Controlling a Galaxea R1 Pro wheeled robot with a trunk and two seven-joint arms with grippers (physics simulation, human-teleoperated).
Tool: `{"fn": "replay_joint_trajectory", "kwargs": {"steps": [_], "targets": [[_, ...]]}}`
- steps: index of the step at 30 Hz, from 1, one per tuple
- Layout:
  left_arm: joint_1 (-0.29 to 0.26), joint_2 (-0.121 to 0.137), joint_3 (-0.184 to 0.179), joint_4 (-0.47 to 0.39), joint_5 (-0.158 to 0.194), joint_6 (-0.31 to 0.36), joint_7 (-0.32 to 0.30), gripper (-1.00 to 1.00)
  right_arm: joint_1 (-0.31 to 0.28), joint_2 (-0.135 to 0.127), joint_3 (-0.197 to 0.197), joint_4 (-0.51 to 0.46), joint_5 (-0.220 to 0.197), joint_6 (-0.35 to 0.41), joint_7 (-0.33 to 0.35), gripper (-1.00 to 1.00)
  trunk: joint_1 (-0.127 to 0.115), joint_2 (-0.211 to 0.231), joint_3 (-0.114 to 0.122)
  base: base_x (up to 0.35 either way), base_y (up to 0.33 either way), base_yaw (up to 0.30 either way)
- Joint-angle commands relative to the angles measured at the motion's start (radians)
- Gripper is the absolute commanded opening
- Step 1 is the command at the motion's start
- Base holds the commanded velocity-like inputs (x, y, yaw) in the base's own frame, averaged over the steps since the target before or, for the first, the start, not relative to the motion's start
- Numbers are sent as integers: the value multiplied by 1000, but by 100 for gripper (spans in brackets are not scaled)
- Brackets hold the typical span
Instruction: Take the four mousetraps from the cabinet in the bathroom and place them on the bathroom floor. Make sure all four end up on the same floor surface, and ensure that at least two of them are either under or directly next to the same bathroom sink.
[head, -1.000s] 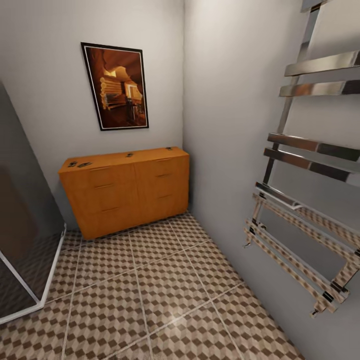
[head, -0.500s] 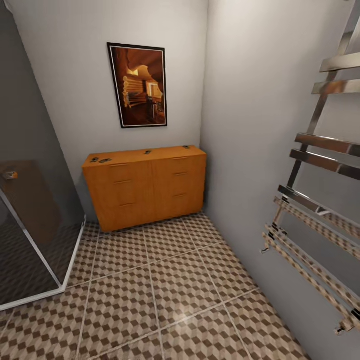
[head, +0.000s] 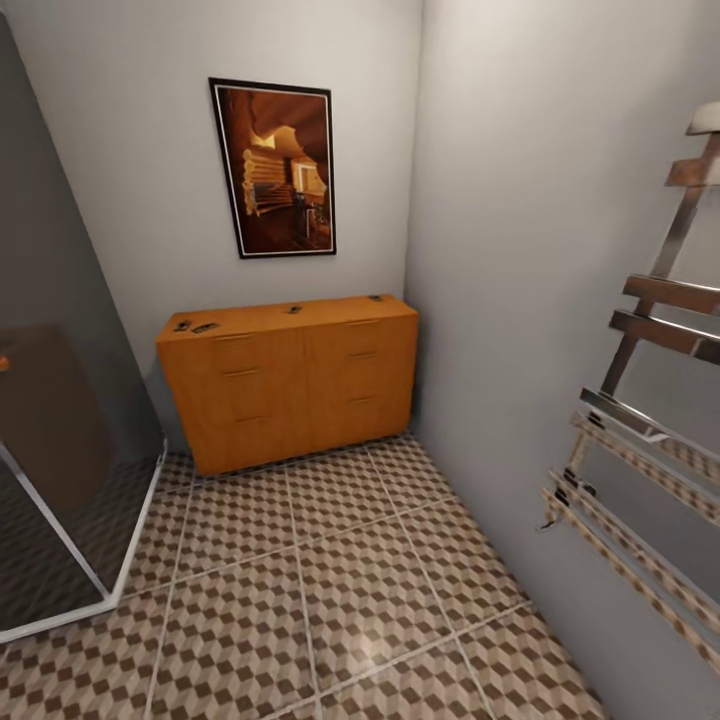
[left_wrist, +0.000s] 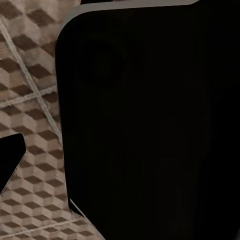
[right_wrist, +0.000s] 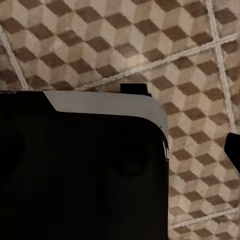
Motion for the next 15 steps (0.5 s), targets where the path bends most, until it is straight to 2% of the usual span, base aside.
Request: {"fn": "replay_joint_trajectory", "kwargs": {"steps": [1,15], "targets": [[0,0,0,0,1,-1,-1,100,-1,0,0,1,-1,-3,0,100,1,0,-1,336,0,0],[0,0,0,0,1,-1,-1,100,-1,-1,0,1,0,-3,1,100,1,0,-1,337,0,0]]}}
